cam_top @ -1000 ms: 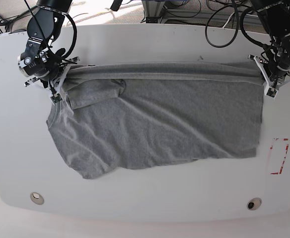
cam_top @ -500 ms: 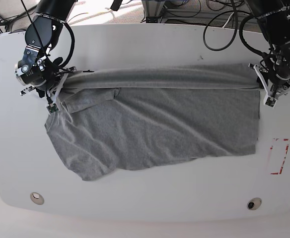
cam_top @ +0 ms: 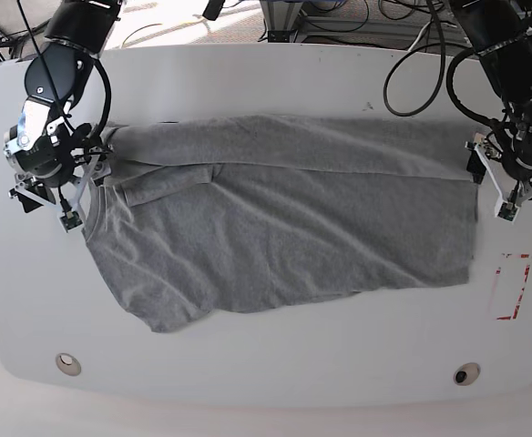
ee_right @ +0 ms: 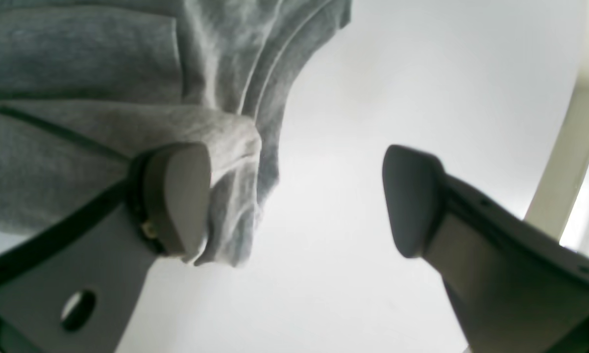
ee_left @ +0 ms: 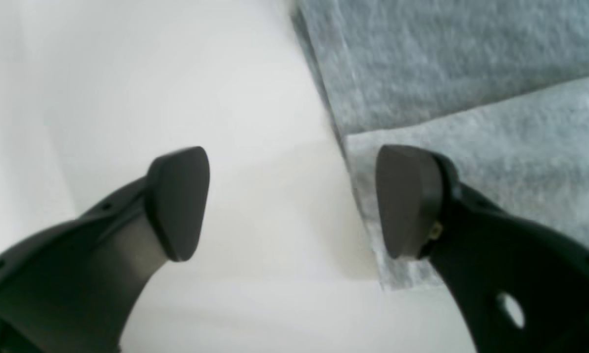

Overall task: Fold the T-shirt properly
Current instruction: 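Pull the shirt edge with both grippers to smooth it flat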

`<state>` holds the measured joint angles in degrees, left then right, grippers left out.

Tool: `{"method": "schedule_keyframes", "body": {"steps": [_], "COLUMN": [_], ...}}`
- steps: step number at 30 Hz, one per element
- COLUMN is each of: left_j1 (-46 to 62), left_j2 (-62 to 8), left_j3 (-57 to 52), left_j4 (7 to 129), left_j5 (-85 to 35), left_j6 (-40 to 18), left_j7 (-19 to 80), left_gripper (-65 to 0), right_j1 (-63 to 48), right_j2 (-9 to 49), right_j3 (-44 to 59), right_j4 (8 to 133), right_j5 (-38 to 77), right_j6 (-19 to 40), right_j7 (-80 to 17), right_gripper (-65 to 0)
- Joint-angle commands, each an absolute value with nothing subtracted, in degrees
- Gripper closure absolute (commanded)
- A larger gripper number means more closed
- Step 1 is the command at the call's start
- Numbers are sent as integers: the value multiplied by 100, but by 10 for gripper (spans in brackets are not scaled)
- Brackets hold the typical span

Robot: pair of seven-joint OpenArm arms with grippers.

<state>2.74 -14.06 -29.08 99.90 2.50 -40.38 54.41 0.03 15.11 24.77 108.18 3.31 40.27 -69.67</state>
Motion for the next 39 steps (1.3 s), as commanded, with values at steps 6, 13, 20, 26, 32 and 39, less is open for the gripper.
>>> {"method": "schedule_keyframes", "body": {"steps": [6,13,20,26,32,39], "left_j1": [251,435,1007,1086,1077,1077], "left_j2": [-1692,-1684,-1367,-919,-725,-725], "left_j3": [-3213,-3908,-3679,-3670,-3486,-3380], "left_j4": [10580,10536,10484,9930,9622,9516], "left_j5": [-822,-1692,-1640,-1086,-567,-497], "left_j6": [-4000,-4000,-4000,-4000,-4000,-4000], "left_j7": [5516,5807,5763,5288,4778,4699], "left_gripper": [-526,-526,-526,-525,-525,-525], "right_j1": [-75,-242,-479,-497,-400,-163], "right_j2": [1490,1138,892,708,725,857], "right_j3": [2941,3820,4251,4268,4259,4312], "right_j4": [11178,11160,11143,11108,10466,9613], "right_j5": [382,382,382,382,382,787], "right_j6": [4000,4000,4000,4000,4000,4000], "right_j7": [-7029,-7046,-7046,-7046,-7011,-6993], "right_gripper": [-523,-523,-506,-442,-439,-439]}}
